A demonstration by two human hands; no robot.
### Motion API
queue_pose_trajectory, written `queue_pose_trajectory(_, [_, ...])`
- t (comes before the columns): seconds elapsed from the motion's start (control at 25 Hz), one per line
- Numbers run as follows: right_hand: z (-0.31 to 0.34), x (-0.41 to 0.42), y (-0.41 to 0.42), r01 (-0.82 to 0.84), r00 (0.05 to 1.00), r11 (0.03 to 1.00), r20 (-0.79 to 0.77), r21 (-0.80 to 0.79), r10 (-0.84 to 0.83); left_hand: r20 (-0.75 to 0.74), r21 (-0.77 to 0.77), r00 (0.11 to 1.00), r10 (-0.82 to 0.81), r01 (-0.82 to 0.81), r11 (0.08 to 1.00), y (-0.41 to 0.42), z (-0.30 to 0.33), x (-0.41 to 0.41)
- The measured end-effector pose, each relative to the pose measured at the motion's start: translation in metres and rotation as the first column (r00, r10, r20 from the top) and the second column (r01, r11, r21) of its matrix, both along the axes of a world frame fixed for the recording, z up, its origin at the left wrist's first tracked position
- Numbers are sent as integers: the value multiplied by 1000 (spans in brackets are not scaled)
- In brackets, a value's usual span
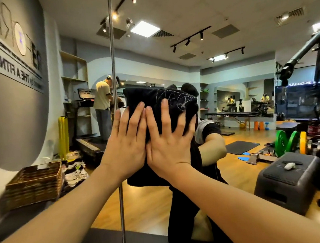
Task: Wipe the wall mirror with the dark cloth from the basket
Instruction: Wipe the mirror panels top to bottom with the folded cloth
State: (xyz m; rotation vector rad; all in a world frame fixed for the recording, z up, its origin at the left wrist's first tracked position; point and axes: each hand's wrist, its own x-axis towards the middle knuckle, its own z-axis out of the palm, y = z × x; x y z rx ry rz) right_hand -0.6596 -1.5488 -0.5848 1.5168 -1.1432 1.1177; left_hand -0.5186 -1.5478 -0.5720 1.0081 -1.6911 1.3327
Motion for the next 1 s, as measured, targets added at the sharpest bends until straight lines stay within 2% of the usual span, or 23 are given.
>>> queue_pose_trajectory(0.16, [-6, 45, -6, -31, 999, 1000, 12, 3, 31, -21, 20, 1000, -1, 2, 1000, -4, -7, 46])
queue_pose_trajectory(0.32, [-20, 49, -12, -29, 999, 999, -16, -42, 28, -61, 44, 998, -23, 26, 999, -9, -25, 44])
queue_pose_trajectory(0.44, [-47, 49, -8, -45, 999, 999, -6, -16, 45, -34, 33, 996, -81, 83, 996, -7, -54, 44])
queue_pose_trajectory(0.56, [-88, 46, -3, -49, 995, 997, -81, 54, 54, 36, 109, 999, -14, 10, 994, -6, -93, 54])
queue_pose_trajectory(0.68, [-101, 31, -1, -58, 988, 995, -138, 78, 68, 45, 211, 998, 46, -54, 976, -3, -109, 53])
queue_pose_trajectory(0.8, [-97, 11, 2, -52, 980, 996, -188, 74, 65, 50, 186, 996, 76, -84, 979, 1, -109, 33])
queue_pose_trajectory(1.0, [-103, -55, 4, -48, 986, 999, -161, 22, 51, -16, 119, 997, -78, 80, 990, 6, -109, -26])
